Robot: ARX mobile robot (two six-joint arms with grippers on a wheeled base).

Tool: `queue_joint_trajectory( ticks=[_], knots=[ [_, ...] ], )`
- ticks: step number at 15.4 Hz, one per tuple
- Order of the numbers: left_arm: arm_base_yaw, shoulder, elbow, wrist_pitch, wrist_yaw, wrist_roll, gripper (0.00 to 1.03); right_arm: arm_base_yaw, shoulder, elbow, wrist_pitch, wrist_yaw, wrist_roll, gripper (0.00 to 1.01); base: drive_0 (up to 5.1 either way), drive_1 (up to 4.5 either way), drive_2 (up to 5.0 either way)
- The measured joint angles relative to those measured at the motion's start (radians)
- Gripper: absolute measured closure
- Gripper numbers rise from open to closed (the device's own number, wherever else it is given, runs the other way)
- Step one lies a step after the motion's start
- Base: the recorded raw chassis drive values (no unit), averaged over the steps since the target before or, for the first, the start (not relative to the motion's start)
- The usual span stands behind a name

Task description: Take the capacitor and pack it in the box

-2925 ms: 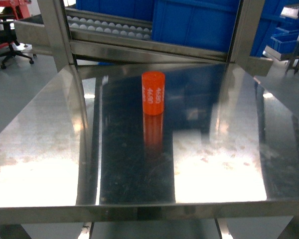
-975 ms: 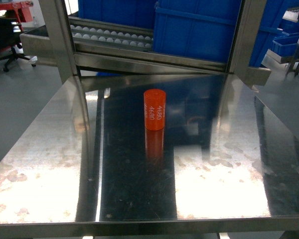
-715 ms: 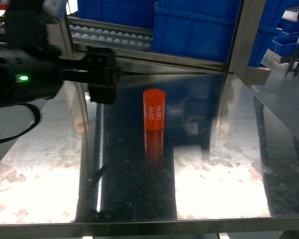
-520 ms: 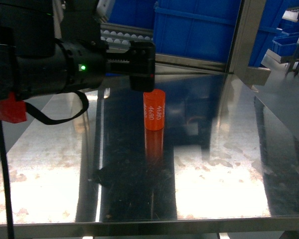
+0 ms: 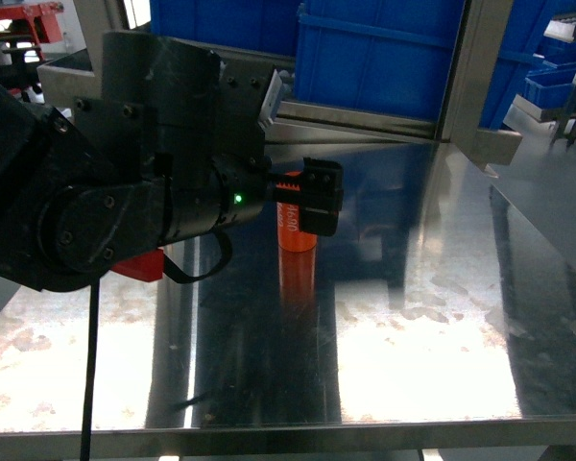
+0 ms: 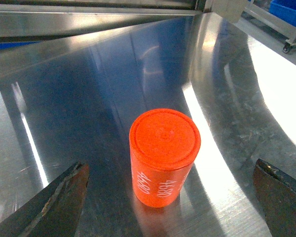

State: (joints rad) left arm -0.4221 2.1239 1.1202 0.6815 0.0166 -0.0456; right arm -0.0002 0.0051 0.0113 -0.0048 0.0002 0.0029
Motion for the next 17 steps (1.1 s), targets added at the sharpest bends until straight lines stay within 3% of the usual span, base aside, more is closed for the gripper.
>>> queue_joint_trajectory(
  ticks=[6, 12, 13, 17],
  knots=[
    [-0.003, 0.175, 0.18, -0.048, -0.036, -0.004, 0.05, 0.0, 0.0, 0.0, 0.0, 0.0, 0.0, 0.03, 0.0, 0.0, 0.0],
    [0.002, 0.283, 0.33, -0.137, -0.068, -0.037, 0.05, 0.0, 0.0, 0.0, 0.0, 0.0, 0.0, 0.03, 0.0, 0.0, 0.0],
    [0.003, 0.283, 0.334, -0.139, -0.068, -0.039, 0.09, 0.0, 0.0, 0.0, 0.0, 0.0, 0.0, 0.03, 0.0, 0.0, 0.0],
    [0.007, 0.283, 0.335, -0.156, -0.061, -0.054, 0.43, 0.0, 0.0, 0.0, 0.0, 0.0, 0.0, 0.03, 0.0, 0.0, 0.0]
  ],
)
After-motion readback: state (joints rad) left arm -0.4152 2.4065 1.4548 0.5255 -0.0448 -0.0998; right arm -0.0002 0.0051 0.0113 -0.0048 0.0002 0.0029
